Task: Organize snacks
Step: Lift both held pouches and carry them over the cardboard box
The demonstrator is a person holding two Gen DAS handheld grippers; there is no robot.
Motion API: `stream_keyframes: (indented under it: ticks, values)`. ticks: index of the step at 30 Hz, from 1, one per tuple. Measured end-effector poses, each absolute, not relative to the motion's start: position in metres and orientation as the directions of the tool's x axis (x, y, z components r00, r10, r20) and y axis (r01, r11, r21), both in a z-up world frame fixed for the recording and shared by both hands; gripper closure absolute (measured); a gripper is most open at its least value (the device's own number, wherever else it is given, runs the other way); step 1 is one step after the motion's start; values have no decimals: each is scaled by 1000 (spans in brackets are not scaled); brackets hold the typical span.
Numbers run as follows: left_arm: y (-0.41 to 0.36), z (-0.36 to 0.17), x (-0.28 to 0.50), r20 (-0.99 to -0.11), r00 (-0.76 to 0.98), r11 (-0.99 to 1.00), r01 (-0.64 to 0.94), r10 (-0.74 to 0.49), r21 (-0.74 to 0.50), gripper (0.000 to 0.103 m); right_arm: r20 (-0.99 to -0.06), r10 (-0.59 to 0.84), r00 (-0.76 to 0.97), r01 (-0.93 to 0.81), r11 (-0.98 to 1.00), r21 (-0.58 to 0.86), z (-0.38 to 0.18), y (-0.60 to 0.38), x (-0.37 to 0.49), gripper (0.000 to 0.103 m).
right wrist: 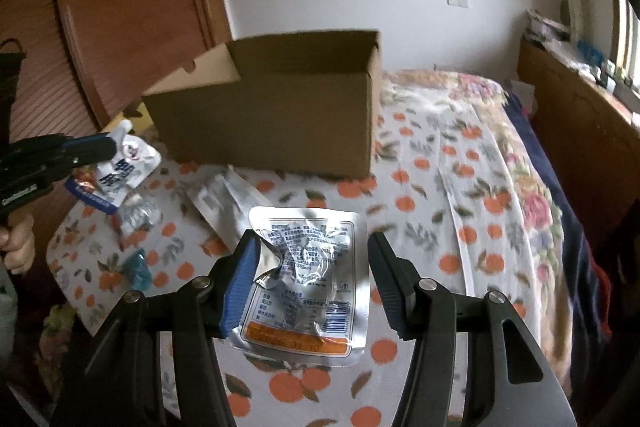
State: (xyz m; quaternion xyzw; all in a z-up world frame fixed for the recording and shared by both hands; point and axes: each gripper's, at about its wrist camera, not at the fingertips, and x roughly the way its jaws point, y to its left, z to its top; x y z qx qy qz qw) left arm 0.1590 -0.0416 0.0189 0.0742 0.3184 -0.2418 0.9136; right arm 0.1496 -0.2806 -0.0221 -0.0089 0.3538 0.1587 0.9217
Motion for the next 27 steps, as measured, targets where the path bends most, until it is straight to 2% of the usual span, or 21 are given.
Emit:
stream_keyframes:
  ticks: [17, 27]
  values:
    - [-27, 76, 221, -521, 754, 888, 460, -400, -16, 99, -584, 347, 733, -405, 914, 35, 36, -246, 200, 46]
    - [-20, 79, 271, -516, 759, 896, 443, -397, -36, 99, -554, 378, 742, -426, 903, 46, 54, -228, 249, 46]
